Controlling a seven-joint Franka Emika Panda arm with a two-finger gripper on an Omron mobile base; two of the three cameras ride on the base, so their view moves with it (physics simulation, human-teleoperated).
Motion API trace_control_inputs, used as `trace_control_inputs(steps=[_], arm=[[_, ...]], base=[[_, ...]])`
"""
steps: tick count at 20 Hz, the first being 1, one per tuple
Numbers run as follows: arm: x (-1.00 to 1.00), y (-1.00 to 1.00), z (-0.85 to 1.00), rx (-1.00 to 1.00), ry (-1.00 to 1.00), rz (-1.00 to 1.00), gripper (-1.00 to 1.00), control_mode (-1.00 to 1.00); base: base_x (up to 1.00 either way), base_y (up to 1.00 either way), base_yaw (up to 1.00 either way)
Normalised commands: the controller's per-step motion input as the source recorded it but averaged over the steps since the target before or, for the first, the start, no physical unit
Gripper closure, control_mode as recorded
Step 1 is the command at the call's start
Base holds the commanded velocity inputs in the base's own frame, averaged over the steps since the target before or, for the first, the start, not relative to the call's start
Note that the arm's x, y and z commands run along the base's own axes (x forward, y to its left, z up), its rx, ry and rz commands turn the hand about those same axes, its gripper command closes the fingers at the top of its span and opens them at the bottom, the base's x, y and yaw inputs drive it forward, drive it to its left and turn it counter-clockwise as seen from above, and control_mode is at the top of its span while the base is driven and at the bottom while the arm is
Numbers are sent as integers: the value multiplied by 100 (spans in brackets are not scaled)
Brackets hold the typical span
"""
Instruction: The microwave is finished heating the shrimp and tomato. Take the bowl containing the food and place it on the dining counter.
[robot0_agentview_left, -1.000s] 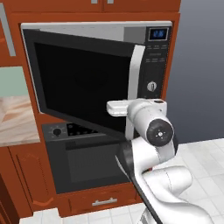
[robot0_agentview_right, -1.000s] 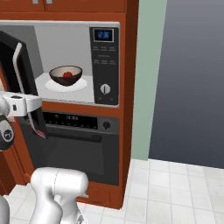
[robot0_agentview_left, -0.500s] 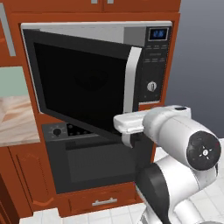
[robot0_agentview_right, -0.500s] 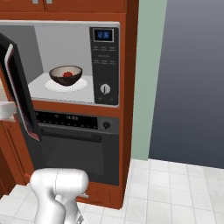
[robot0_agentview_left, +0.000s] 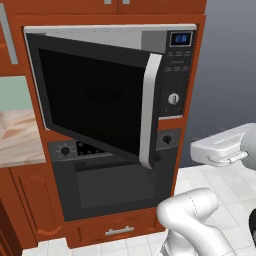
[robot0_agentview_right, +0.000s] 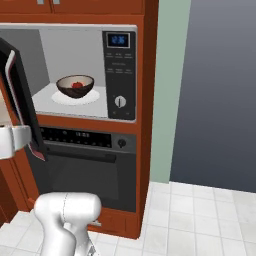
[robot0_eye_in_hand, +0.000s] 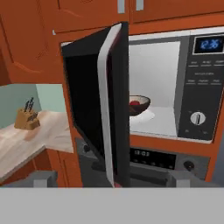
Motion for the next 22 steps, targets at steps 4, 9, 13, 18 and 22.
trace_control_inputs(steps=[4, 9, 13, 18, 22], arm=[[49, -100, 6, 39, 3, 20, -100, -100], [94, -87, -22, 40, 13, 21, -100, -100], [100, -39, -61, 28, 16, 22, -100, -100], [100, 48, 0, 21, 11, 2, -100, -100], [71, 99, 0, 1, 18, 0, -100, -100]], base=[[0, 0, 0], [0, 0, 0], [0, 0, 0], [0, 0, 0], [0, 0, 0]])
